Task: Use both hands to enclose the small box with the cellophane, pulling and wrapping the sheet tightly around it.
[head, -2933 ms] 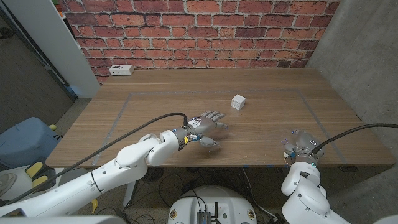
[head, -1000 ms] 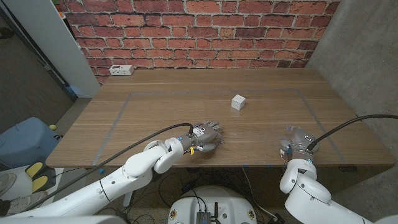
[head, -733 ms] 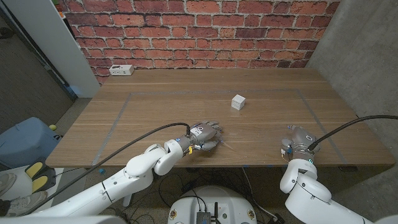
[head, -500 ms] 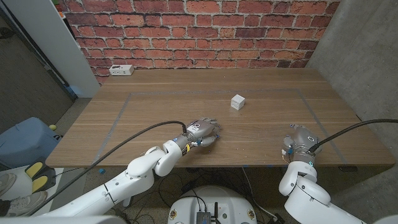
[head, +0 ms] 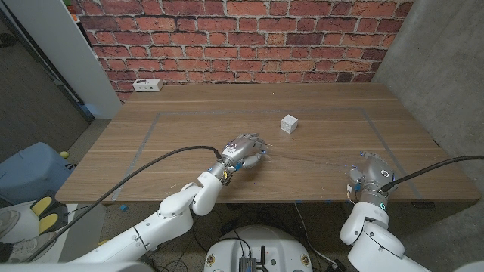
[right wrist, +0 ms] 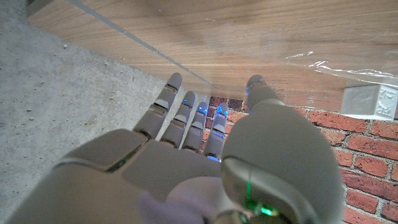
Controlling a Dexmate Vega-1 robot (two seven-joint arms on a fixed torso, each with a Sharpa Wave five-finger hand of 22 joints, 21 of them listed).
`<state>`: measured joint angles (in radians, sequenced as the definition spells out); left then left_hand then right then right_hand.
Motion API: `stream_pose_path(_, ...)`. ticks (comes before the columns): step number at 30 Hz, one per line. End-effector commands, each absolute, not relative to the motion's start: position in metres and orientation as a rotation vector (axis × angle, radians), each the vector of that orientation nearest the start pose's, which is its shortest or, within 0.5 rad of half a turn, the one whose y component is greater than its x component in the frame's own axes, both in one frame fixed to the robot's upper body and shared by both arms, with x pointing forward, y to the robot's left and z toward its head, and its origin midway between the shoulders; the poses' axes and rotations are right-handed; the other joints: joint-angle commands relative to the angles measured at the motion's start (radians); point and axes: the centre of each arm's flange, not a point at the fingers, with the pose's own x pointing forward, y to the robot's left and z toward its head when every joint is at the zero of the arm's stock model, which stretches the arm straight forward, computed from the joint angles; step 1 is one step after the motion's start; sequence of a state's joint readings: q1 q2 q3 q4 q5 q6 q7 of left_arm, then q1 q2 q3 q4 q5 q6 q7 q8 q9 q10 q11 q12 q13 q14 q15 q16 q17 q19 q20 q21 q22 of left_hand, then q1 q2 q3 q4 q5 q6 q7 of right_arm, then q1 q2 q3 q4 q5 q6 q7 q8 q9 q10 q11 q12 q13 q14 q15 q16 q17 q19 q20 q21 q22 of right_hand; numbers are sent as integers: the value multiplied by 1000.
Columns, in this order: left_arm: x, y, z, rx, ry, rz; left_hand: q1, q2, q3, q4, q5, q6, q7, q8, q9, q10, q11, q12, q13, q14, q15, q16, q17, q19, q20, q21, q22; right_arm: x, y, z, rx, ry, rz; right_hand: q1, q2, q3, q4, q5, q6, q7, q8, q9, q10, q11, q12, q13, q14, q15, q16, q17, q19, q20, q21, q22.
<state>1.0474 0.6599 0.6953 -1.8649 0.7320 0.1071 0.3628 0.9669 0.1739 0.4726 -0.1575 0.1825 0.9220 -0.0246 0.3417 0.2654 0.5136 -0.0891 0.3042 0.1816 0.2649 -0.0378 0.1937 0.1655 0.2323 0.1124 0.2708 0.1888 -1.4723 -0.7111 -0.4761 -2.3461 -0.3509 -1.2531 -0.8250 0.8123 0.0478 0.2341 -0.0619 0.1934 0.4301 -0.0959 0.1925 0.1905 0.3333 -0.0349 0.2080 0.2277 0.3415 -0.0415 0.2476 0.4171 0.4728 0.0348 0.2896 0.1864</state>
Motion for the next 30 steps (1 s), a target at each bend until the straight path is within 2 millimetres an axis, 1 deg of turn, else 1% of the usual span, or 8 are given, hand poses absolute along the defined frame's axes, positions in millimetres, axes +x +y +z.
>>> stream_pose_path(1,537,109,-91,1139,-866,-24,19,0,4,-8,8,107,99,7,11,12,5,0,3,17,-28,-2,1,10,3,6,2,408,-287,-165,-1088,-61,-697,-89,-70,-58,20,24,-32,4,-9,2,-39,10,-11,1,-37,-45,-16,-2,-26,20,-19,2)
stream_pose_path(4,539,107,-89,1128,-855,-19,26,-1,5,-10,11,114,109,9,18,21,10,0,4,22,-27,-5,0,11,4,6,3,410,-281,-167,-1115,-68,-680,-99,-99,-74,13,46,-77,-6,-15,3,-90,5,-22,1,-71,-33,-31,-7,-42,25,-29,3)
stream_pose_path(12,543,105,-81,1064,-804,-21,33,-3,6,-12,16,125,124,12,31,32,9,-4,4,28,-24,-8,0,14,2,6,3,413,-272,-168,-1159,-69,-682,-59,-105,-68,-15,84,-133,-12,-16,3,-160,-7,-29,0,-114,-22,-45,-14,-63,33,-43,3)
stream_pose_path(15,544,105,-79,1062,-793,-4,36,-4,6,-12,18,125,128,12,35,37,17,-4,4,30,-22,-9,-1,16,2,7,3,413,-270,-168,-1176,-72,-708,-55,-108,-71,-20,106,-201,-22,-22,4,-208,-5,-28,-1,-142,-10,-48,-14,-79,39,-51,4)
stream_pose_path(17,545,105,-78,1060,-781,12,38,-4,6,-13,19,128,130,13,38,40,19,-4,4,31,-22,-10,-1,17,2,7,3,412,-269,-166,-1179,-82,-706,-37,-105,-65,-31,124,-256,-30,-24,3,-251,-7,-30,-1,-172,0,-52,-16,-101,40,-61,4)
stream_pose_path(20,548,105,-74,1045,-761,24,44,-7,6,-14,23,152,138,22,49,55,18,-4,4,35,-21,-12,-1,19,1,7,3,409,-268,-163,-1186,-96,-722,-15,-97,-56,-43,136,-271,-32,-18,3,-275,-2,-28,-2,-192,9,-53,-16,-119,47,-69,4)
stream_pose_path(24,549,104,-71,1047,-770,6,48,-9,7,-15,27,156,140,24,57,62,22,-5,5,38,-20,-13,-1,21,0,7,3,407,-262,-159,-1211,-133,-769,-13,-98,-57,-46,144,-304,-34,-20,3,-307,2,-29,-3,-214,16,-54,-16,-132,49,-73,4)
stream_pose_path(30,548,99,-67,1070,-808,-21,51,-10,7,-15,30,157,136,24,66,56,16,-12,5,40,-20,-14,-1,21,-1,6,3,409,-256,-156,-1220,-208,-900,28,-72,-37,-62,160,-342,-30,-17,3,-330,-5,-23,-4,-211,0,-43,-17,-125,34,-70,4)
